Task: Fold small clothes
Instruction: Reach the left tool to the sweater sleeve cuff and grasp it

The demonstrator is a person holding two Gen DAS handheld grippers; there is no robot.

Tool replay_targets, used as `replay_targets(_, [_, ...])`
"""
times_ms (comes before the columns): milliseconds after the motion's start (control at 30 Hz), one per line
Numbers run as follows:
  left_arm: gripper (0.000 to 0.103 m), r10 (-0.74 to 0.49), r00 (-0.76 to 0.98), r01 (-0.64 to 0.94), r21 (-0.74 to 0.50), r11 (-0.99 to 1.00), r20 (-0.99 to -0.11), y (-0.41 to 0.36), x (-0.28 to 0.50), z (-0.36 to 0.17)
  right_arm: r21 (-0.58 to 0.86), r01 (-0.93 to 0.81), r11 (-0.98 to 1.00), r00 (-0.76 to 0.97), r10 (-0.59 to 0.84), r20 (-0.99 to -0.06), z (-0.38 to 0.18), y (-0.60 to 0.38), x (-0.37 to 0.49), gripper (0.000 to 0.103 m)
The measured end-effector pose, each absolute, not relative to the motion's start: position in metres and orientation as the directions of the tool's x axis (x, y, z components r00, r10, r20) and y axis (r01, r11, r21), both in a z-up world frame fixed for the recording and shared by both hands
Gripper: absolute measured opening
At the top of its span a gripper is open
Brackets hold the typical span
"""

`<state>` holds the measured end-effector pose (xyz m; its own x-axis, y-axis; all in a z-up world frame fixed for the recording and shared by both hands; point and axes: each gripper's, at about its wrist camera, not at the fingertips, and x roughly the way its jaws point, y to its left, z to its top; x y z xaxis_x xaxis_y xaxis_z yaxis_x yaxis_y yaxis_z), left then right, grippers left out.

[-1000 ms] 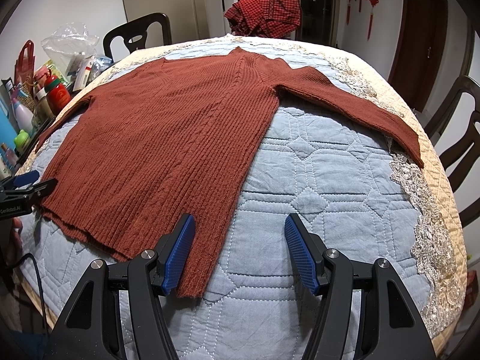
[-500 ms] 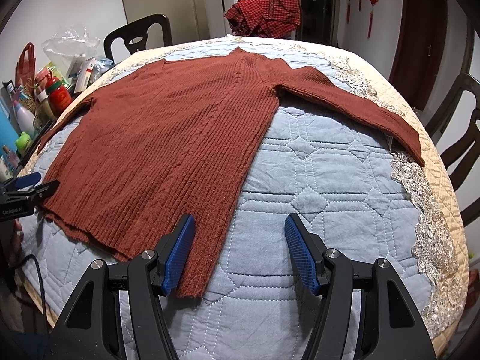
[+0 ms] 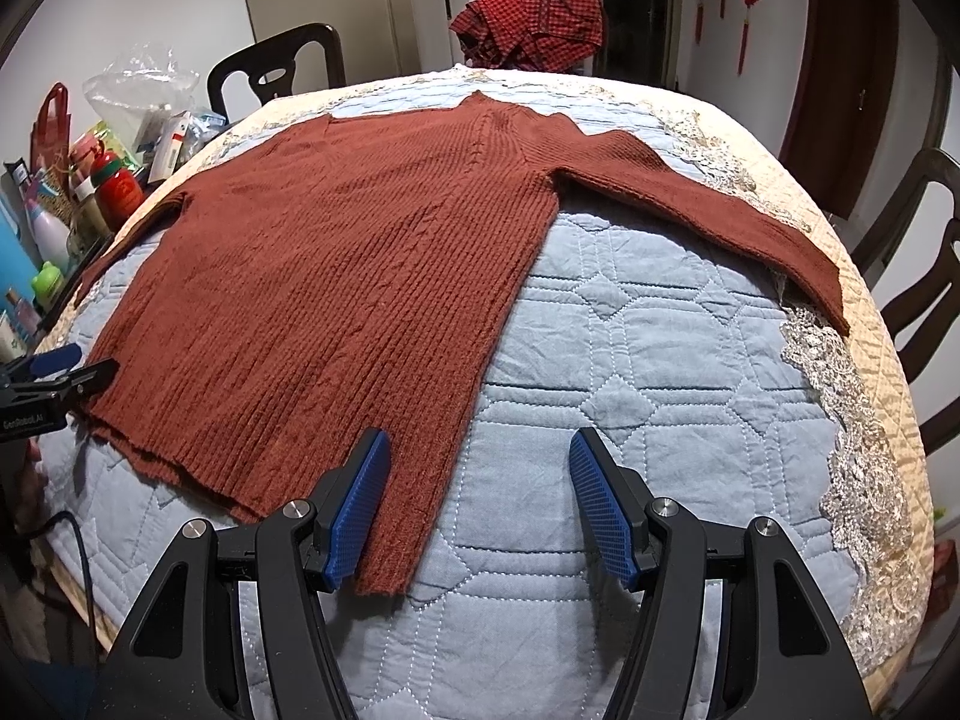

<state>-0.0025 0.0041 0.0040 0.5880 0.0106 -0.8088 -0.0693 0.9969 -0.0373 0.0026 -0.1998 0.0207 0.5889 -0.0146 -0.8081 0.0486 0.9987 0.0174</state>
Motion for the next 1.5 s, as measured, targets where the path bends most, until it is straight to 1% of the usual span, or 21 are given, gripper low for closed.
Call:
replay_targets(100, [0.100, -0.003, 0.593, -0.067, -0.053, 0.996, -0.805, 0.005, -0.004, 0.007, 0.012, 0.050, 0.999, 0.591, -0.020, -0.807, 0.024, -0.199, 0.002, 0.063])
replay_targets(367, [0.098, -0.008, 0.628, -0.071, -0.068, 0.995, -0.778, 0.012, -0.001, 0.020, 0.005, 0.038, 0.999, 0.617, -0.020, -0.787, 0.040, -0.194, 0.005, 0.063])
replay_targets(567, [0.097, 0.028, 0.659, -0.153, -0.097, 0.983, -0.752, 0.045, 0.007, 0.029, -0.002, -0.012, 1.000, 0.637, 0.006, -0.771, 0.050, -0.177, 0.021, 0.063])
replay_targets(633, [0.094, 0.047, 0.662, -0.188, -0.105, 0.976, -0.748, 0.060, 0.009, 0.029, 0.001, -0.030, 1.000, 0.639, 0.019, -0.769, 0.051, -0.172, 0.028, 0.063])
replay_targets(667, [0.090, 0.052, 0.662, -0.204, -0.113, 0.972, -0.748, 0.067, 0.010, 0.028, 0.002, -0.038, 0.999, 0.640, 0.025, -0.768, 0.052, -0.169, 0.032, 0.063])
replay_targets(733, [0.086, 0.059, 0.660, -0.244, -0.139, 0.960, -0.749, 0.085, 0.013, 0.027, 0.004, -0.054, 0.999, 0.641, 0.038, -0.766, 0.053, -0.163, 0.039, 0.063])
replay_targets(800, [0.079, 0.071, 0.661, -0.290, -0.167, 0.942, -0.747, 0.103, 0.014, 0.025, 0.008, -0.074, 0.997, 0.642, 0.054, -0.765, 0.053, -0.156, 0.046, 0.063])
replay_targets(1033, [0.079, 0.053, 0.648, -0.399, -0.279, 0.874, -0.760, 0.152, 0.017, 0.010, 0.017, -0.130, 0.991, 0.633, 0.096, -0.768, 0.051, -0.135, 0.066, 0.063])
replay_targets(1233, [0.079, 0.007, 0.655, -0.421, -0.357, 0.834, -0.756, 0.170, 0.026, 0.002, 0.031, -0.150, 0.988, 0.615, 0.118, -0.780, 0.044, -0.128, 0.080, 0.063])
replay_targets(1400, [0.078, -0.004, 0.678, -0.446, -0.416, 0.793, -0.735, 0.182, 0.034, 0.001, 0.038, -0.152, 0.988, 0.605, 0.123, -0.787, 0.041, -0.128, 0.089, 0.063])
replay_targets(1467, [0.074, 0.002, 0.682, -0.463, -0.430, 0.775, -0.731, 0.185, 0.035, 0.001, 0.039, -0.149, 0.988, 0.604, 0.122, -0.788, 0.041, -0.129, 0.091, 0.063])
replay_targets(1500, [0.071, 0.011, 0.680, -0.471, -0.426, 0.772, -0.733, 0.186, 0.037, 0.001, 0.042, -0.146, 0.988, 0.603, 0.123, -0.788, 0.041, -0.130, 0.092, 0.063])
